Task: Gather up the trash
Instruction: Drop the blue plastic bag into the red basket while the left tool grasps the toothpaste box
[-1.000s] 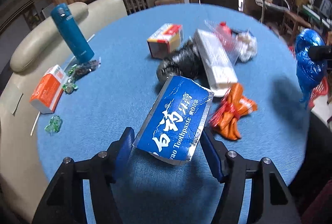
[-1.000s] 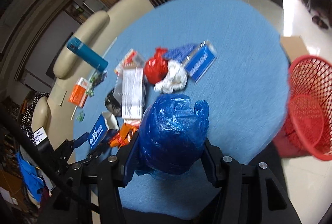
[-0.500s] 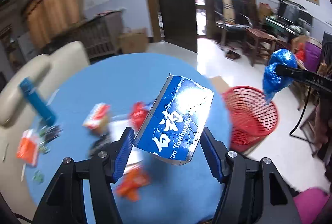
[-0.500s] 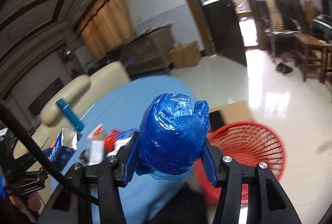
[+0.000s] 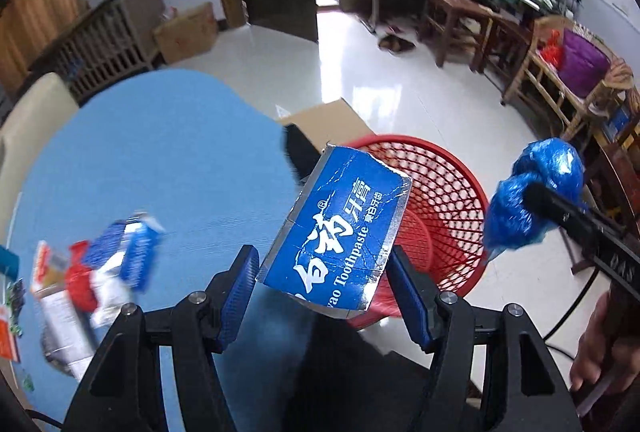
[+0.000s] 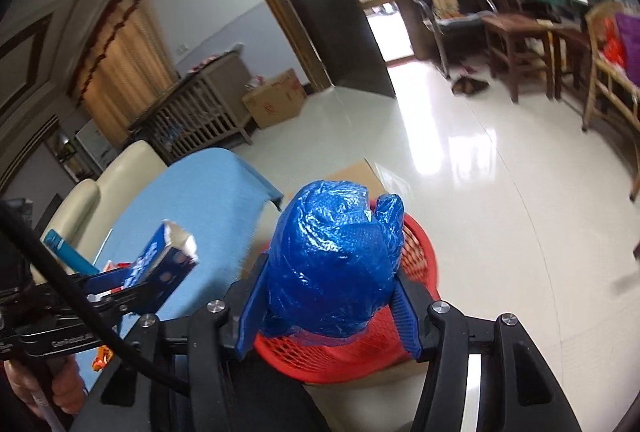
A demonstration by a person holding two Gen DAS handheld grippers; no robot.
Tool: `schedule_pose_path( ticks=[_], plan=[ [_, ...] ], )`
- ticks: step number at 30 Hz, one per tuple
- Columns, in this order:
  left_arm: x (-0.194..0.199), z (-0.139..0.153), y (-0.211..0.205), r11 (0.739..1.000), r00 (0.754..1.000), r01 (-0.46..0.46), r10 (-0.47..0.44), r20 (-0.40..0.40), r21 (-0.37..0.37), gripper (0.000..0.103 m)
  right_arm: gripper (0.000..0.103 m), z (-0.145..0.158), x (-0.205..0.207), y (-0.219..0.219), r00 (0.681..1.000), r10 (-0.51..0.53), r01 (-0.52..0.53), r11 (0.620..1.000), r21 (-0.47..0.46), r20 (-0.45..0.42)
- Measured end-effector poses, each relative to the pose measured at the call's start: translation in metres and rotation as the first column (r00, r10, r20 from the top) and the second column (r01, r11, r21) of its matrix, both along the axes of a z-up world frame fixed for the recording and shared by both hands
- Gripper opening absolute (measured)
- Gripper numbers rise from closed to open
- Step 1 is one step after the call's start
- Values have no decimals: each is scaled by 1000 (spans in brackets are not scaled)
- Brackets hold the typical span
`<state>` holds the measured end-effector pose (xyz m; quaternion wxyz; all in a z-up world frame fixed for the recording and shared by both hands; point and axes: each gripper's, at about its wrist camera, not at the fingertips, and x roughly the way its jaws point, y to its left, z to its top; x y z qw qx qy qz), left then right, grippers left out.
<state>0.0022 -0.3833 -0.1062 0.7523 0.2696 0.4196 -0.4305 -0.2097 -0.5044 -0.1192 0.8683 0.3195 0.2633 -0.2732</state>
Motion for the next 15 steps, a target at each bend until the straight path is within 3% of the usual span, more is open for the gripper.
schedule_pose_path(
  ticks=[5,8,15],
  plan=[
    [-14,-12,-29,999,999,34,-34,16,42,68,63,-18,-2,-14,1000,7,-6,998,63,-8],
    [-17,-6,-28,999,999,33,-34,42,36,69,71,-23,-4,-22,1000,6,-6,996,84,-6],
    [-18,40,16,999,973,-34,41,229,-34,75,71,-4,-9,-12,999,9,-10,999,48,38]
  ],
)
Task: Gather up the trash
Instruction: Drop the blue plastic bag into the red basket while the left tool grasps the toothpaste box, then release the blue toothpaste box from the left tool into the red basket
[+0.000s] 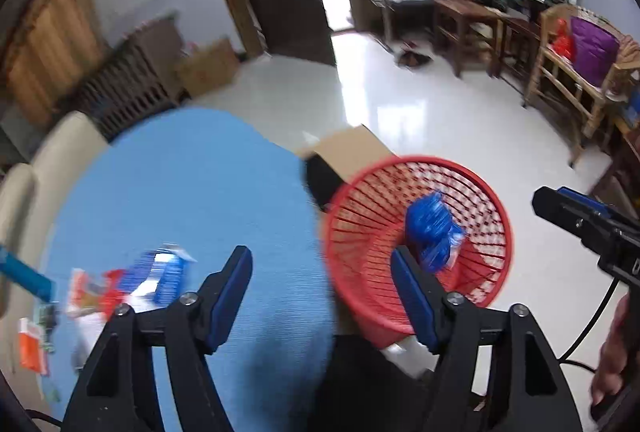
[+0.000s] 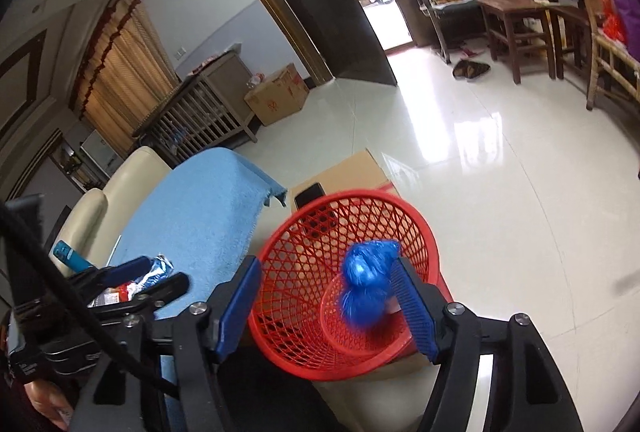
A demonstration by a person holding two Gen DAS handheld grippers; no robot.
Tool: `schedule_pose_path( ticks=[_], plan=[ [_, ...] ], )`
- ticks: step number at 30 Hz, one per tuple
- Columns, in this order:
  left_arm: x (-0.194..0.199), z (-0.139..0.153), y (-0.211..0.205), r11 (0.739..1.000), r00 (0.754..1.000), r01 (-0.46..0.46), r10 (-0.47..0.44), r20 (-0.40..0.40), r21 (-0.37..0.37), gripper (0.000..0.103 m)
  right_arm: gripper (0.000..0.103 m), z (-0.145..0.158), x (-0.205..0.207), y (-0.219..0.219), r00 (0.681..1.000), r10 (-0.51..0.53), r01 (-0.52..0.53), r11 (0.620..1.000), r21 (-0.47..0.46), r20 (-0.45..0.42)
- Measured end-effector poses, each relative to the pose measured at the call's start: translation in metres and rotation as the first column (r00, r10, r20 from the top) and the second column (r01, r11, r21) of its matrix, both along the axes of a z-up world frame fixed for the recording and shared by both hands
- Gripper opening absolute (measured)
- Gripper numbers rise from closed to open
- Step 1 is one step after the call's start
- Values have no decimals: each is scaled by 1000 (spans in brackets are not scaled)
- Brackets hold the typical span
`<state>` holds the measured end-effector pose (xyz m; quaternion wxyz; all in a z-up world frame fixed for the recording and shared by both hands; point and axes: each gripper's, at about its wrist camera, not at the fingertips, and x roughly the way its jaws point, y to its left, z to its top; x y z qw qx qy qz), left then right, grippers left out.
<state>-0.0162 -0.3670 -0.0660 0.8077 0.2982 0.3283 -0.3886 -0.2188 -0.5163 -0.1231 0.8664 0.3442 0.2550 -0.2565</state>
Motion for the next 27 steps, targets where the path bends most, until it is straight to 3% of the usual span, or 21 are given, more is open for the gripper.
schedule_pose_path(
  ticks=[5,13,22,27],
  plan=[
    [7,34,48,994,984,-97,103,143,-52,77,71,23,15,21,999,42,-41,998,-40,18],
    [34,45,106,965,948,-235,254,191,-119,77,71,54,56,70,987,159,-156,982,-107,11],
    [66,32,174,921,914,-361,380,140,-145,78,71,62,111,114,957,289,-291,947,-135,-31],
    [94,5,249,861,861,-496,505,68,-114,78,71,53,147,131,926,372,-376,921,-103,-62]
  ],
)
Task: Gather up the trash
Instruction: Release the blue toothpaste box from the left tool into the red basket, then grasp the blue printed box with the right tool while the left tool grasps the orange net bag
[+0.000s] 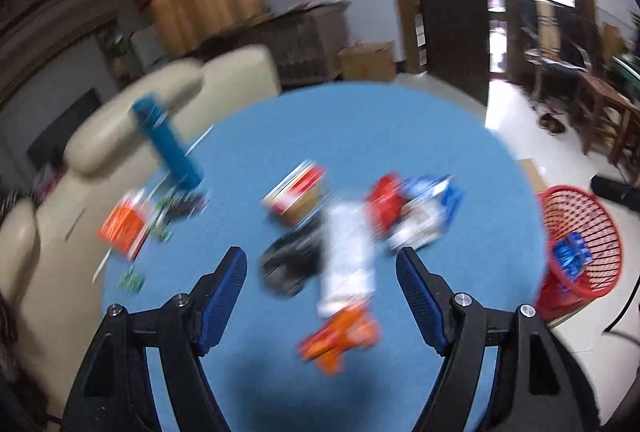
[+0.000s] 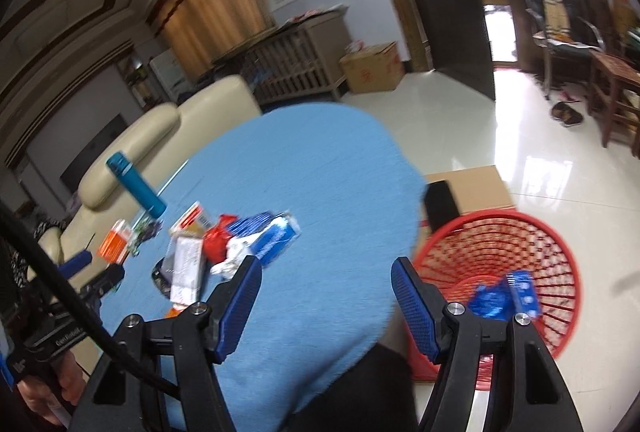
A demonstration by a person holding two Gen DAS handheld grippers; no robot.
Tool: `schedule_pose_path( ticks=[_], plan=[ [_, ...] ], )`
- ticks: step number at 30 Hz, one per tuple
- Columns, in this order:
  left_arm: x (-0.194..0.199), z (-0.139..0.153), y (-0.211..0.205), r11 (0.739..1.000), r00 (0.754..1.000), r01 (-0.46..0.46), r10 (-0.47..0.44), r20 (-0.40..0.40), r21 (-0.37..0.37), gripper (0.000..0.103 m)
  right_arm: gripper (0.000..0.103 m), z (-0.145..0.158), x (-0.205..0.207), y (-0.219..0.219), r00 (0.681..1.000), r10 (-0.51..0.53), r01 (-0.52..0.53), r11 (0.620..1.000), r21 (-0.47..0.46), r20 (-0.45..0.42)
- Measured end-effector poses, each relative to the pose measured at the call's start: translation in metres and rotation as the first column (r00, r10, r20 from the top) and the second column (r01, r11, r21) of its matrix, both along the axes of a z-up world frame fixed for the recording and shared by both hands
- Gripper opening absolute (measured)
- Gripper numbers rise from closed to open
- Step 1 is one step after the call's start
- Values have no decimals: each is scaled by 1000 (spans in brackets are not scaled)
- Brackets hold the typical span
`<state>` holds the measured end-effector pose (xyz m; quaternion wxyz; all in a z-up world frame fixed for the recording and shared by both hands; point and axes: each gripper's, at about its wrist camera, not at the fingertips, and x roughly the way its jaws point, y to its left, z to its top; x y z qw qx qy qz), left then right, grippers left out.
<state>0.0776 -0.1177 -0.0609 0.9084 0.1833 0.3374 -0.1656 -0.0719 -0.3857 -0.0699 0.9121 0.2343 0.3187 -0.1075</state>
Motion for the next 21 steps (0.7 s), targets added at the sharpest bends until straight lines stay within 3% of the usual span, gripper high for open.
schedule_pose_path(
  ticks=[5,10,15,19,21],
  plan=[
    [16,-31,71,993,990,-118,117,-76,-9,78,71,-24,56,16,993,88,-82,994,77,-84],
    [18,-54,103,992,984,-109,98,-151,-68,78,71,-59,119,8,981,108,-63,963,263,-163],
    [15,-67,93,993,976,-23,-3,-217,-118,78,71,-74,165,22,963,139,-98,978,182,-230],
    [14,-69,72,985,965,89,-122,-230,-148,78,72,-74,184,35,949,221,-198,973,119,-225],
    [12,-74,59,976,953,161,-192,-233,-144,80,80,-73,191,39,936,268,-256,963,81,-229]
  ],
)
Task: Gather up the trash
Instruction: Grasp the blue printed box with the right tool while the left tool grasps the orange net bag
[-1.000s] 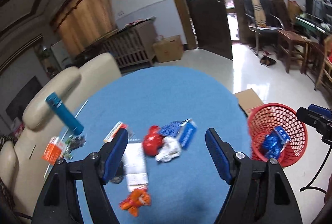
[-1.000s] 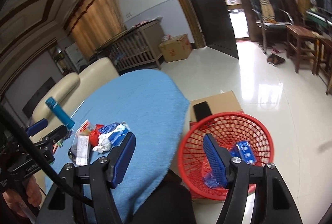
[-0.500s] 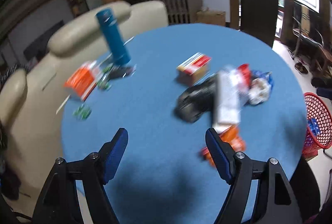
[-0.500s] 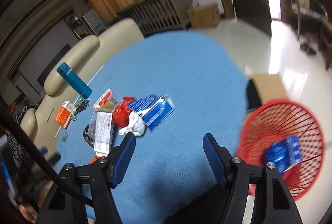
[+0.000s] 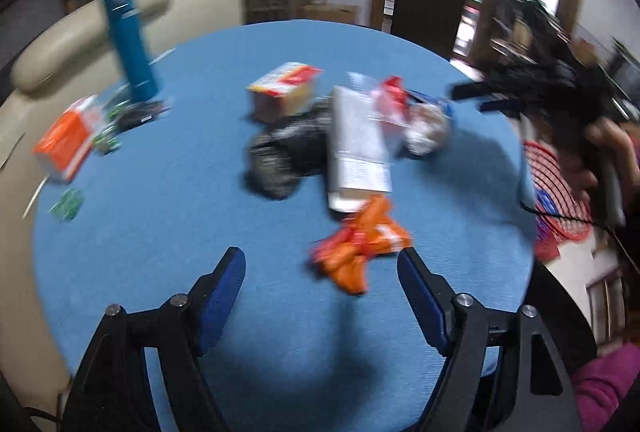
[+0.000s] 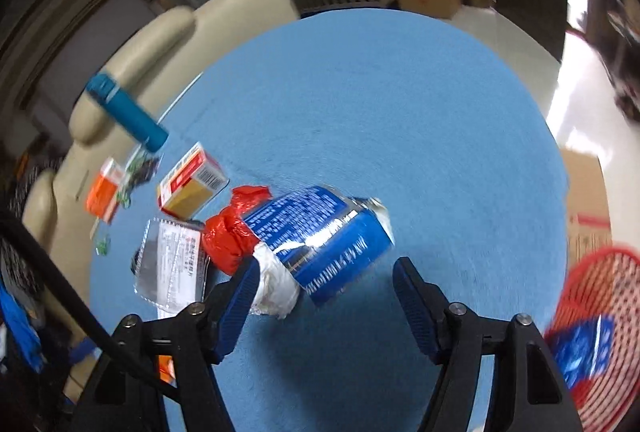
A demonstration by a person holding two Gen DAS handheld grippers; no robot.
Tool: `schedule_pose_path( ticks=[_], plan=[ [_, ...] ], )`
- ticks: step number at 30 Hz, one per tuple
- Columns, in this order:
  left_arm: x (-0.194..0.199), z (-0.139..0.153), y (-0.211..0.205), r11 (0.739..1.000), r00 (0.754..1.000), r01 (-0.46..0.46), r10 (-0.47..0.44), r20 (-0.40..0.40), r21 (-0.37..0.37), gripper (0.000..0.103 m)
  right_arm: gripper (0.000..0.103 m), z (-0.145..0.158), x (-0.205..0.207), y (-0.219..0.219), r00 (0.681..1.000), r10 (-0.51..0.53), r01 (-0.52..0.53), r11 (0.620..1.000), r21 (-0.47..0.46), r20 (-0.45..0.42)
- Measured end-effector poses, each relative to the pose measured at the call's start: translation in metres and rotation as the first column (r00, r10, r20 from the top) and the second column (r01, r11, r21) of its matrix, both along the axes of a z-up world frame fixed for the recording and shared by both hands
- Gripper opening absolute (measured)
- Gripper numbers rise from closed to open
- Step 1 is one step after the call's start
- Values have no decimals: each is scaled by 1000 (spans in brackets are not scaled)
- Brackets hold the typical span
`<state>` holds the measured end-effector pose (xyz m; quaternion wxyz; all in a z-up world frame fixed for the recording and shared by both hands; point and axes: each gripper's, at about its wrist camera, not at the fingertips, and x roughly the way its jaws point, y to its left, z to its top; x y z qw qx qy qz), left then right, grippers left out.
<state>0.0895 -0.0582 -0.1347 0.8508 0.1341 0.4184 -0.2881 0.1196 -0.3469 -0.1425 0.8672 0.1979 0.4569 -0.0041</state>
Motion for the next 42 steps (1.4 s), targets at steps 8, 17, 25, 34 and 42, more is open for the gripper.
schedule_pose_path(
  ticks=[8,17,25,34,42],
  plan=[
    [5,-15,-24,988,989,151,-150,-16,38,80,83,0,27,14,975,223,-223,961,-165,-20],
    [26,-25,-34,987,986,155,-152,-63,41,80,97,-23,69,22,943,313,-326,938,-116,-117],
    [39,-36,-32,990,982,140,-141,-129,-12,43,82,-30,54,0,969,237,-231,969,84,-75],
    [29,-36,-27,994,988,104,-108,-114,-39,24,55,-29,24,-27,989,147,-140,948,286,-3],
    [15,-32,-20,994,990,105,-107,-92,-29,24,51,-27,6,-30,996,87,-88,943,321,17]
  ],
)
